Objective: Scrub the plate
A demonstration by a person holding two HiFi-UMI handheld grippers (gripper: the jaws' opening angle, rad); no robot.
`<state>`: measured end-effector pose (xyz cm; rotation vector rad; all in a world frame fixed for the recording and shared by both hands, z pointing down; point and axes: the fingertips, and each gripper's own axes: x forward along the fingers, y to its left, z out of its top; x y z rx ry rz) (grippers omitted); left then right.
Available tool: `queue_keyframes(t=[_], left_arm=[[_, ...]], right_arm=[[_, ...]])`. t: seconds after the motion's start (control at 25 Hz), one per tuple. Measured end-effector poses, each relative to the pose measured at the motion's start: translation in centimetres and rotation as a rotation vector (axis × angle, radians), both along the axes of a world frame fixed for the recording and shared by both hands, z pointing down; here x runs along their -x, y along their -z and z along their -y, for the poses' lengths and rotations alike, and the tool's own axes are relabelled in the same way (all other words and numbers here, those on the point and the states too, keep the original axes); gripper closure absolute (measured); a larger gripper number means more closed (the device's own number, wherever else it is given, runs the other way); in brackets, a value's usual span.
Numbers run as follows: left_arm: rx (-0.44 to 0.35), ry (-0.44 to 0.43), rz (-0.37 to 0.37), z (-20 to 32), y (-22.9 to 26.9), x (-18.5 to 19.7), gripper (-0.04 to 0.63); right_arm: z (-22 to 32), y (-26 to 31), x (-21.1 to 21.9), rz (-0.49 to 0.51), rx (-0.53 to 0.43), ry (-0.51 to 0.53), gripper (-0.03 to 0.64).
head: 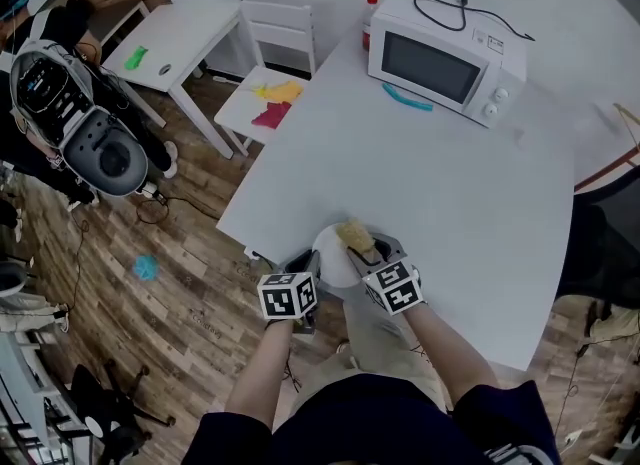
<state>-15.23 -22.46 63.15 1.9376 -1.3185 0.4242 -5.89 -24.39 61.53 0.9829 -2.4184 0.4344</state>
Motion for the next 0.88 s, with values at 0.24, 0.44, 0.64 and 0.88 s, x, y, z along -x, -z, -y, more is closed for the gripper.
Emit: queue_keyframes(t=[0.24,0.44,0.64,0.88], left_arm=[[-0.007,0.011,0.000,-0.4,0.1,0.7,0.543],[-0.012,0.018,0.012,-0.2,0.1,1.0,0.543],[-0.005,0.032,0.024,-0.3,-0.3,1.4,0.544],[-0.002,0.051,0.031,-0.2,-0.4,1.7,0.545]], right_arm=[[-0.6,-1.0,1.2,-0.028,0.017,0.010,0.437],[-2.3,-0.9,2.5,-0.011,0.040,0.067,0.437],[-5.0,-1.3,3.2,0.011,0.066,0.130,0.437],[-8.5,-1.6,3.6,0.028,0.111,0.182,0.437]])
